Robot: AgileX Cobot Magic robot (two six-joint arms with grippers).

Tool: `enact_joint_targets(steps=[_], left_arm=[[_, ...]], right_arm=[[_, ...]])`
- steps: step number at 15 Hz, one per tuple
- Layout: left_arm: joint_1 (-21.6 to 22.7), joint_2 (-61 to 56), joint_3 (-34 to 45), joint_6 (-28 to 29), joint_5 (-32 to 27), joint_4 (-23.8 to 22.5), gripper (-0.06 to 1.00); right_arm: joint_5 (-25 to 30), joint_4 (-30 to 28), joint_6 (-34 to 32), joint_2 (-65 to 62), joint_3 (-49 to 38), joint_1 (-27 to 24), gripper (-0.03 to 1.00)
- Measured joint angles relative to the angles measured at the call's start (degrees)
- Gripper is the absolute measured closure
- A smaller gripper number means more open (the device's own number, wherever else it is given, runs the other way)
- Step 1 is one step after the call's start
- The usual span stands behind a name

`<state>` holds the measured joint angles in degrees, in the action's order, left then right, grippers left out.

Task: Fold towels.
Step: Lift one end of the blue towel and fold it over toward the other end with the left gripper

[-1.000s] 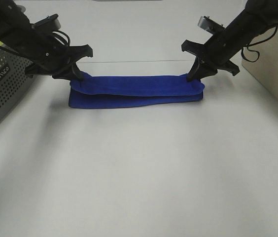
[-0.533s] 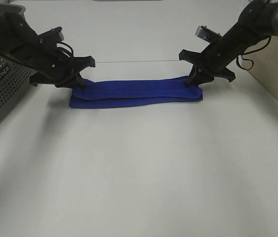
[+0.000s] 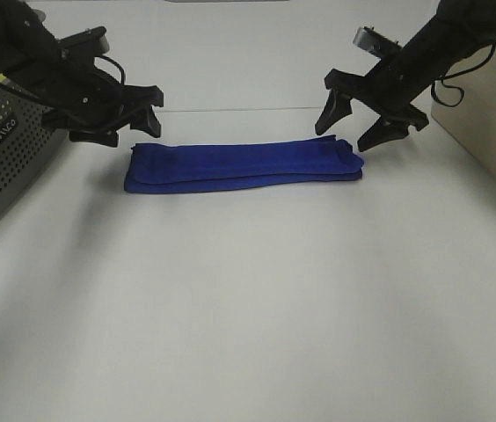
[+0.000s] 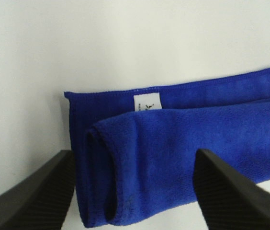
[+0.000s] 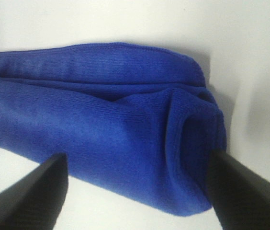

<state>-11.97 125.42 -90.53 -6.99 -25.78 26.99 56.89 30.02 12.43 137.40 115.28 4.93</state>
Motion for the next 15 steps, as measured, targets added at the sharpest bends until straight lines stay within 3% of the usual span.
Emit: enact_joint_targets(steps=[3, 7, 11, 15], left_arm=[[1.9, 0.6, -0.1, 5.8, -4.5, -2.9, 0.27], [3.4, 2.6, -0.1, 7.0, -6.1, -2.8, 0.2], [3.3, 5.4, -0.1, 7.0, -5.3, -0.5, 0.13], [3.2, 7.2, -0.8, 2.8, -3.4, 5.3, 0.2]], right_arm=[[1.7, -1.0, -0.8, -1.5, 0.2, 0.0, 0.21], [2.1, -1.3, -0.9, -1.5, 0.2, 0.0, 0.21], [1.3, -1.6, -0.9, -1.5, 0.2, 0.0, 0.21], [0.5, -2.0, -0.9, -1.5, 0.2, 0.0, 0.21]])
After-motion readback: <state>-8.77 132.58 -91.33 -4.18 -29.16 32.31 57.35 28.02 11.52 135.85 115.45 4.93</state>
